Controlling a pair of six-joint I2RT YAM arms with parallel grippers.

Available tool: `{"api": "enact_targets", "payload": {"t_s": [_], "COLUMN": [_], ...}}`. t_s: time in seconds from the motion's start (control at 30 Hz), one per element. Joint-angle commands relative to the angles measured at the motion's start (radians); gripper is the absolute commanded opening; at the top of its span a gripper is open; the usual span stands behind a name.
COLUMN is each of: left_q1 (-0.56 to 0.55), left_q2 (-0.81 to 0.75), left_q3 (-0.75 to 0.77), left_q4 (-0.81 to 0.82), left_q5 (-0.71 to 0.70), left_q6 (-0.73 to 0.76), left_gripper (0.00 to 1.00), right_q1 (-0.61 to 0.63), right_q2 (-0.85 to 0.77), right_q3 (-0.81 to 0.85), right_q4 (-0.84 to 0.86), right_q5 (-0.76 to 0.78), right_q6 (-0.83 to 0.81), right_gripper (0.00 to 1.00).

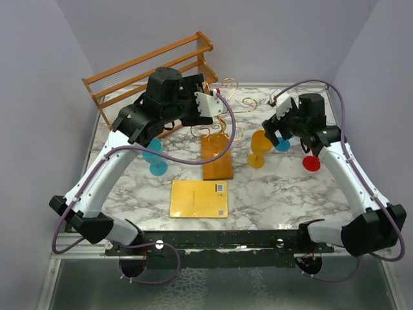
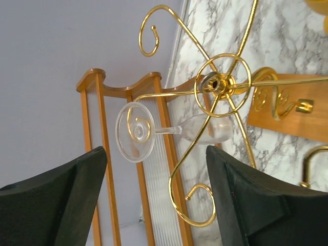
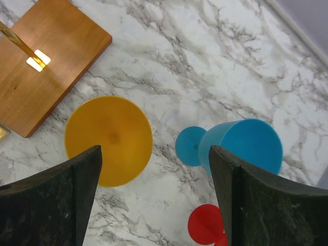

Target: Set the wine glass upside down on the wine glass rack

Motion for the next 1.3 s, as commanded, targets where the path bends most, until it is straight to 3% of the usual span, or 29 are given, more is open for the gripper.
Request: {"api": "enact_targets", "payload": {"t_s": [0.0, 0.17, 0.57, 0.8, 1.03, 1.27], "left_q1": [-0.005, -0.005, -0.004, 0.015, 0.055, 0.163], "left_q2": [-0.061, -0.100, -0.154, -0.167, -0.156, -0.135], "left_q3": [0.044, 0.048, 0.025, 0.016, 0.060, 0.077], "left_q4": [-0.076, -0.096, -0.096, -0.064, 0.040, 0.205], "left_q5": [0.110, 0.128, 0.100, 0.079, 0.087, 0.107], "left_q6": [-0.078, -0.129, -0.150, -0.186, -0.317, -0.642], "left_gripper": [0.85, 0.99, 0.99, 0.99, 0.99, 0.98], "right_q1": [0.003, 0.003, 0.003, 0.003, 0.003, -0.039], "right_q2": [0.083, 0.146, 0.258, 0.249, 0.058, -0.114], "right_q3": [0.039, 0.065, 0.104, 0.147, 0.119, 0.179], "right_q4": [-0.069, -0.100, -0.140, -0.171, -0.168, -0.177], "right_q5": [0.013, 0.034, 0.008, 0.012, 0.043, 0.139], "right_q6": [0.022, 0.034, 0.050, 0.049, 0.054, 0.053], "right_gripper": [0.81, 0.66, 0.32, 0.02, 0.01, 0.01]}}
